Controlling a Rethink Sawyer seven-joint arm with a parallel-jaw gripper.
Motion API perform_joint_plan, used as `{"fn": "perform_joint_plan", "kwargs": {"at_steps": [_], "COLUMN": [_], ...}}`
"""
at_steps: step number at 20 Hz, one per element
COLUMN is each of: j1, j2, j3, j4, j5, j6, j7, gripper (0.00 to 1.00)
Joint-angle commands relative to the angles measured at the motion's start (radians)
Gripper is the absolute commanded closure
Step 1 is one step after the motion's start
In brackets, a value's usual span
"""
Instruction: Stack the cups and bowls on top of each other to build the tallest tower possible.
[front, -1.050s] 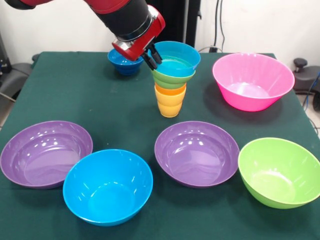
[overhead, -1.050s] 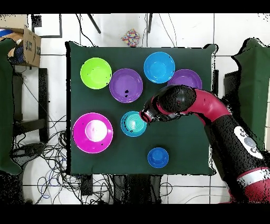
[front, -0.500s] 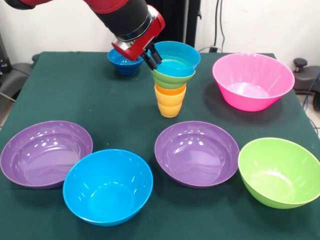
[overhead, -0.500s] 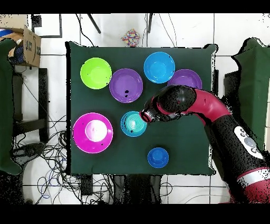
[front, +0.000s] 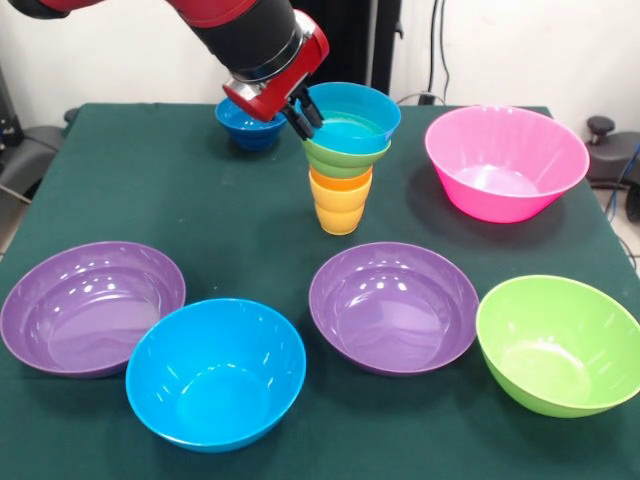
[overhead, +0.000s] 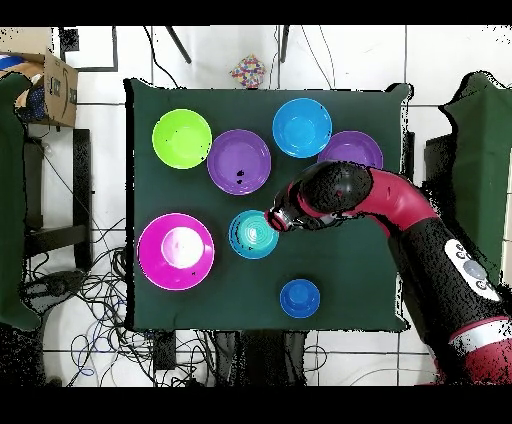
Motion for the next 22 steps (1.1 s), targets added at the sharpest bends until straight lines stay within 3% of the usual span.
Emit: {"fn": "perform_joint_plan", "kwargs": {"at_steps": [1,4,5,22], "j1": [0.01,0.009,0.009,0.012], "j2": [0.006,0.007,0.007,-0.013], "j3": [-0.006,-0.004,-0.004,0.007], "j4": [-0.003,-0.005,-0.005,-0.003], "j5": [0.0,-0.001,-0.001,0.006], "j6": [-0.059,-0.062,-0.061,-0.08], "j7": [0.06,0.057,0.057,0.067], "gripper": [1.0,1.0,0.0,0.0]}}
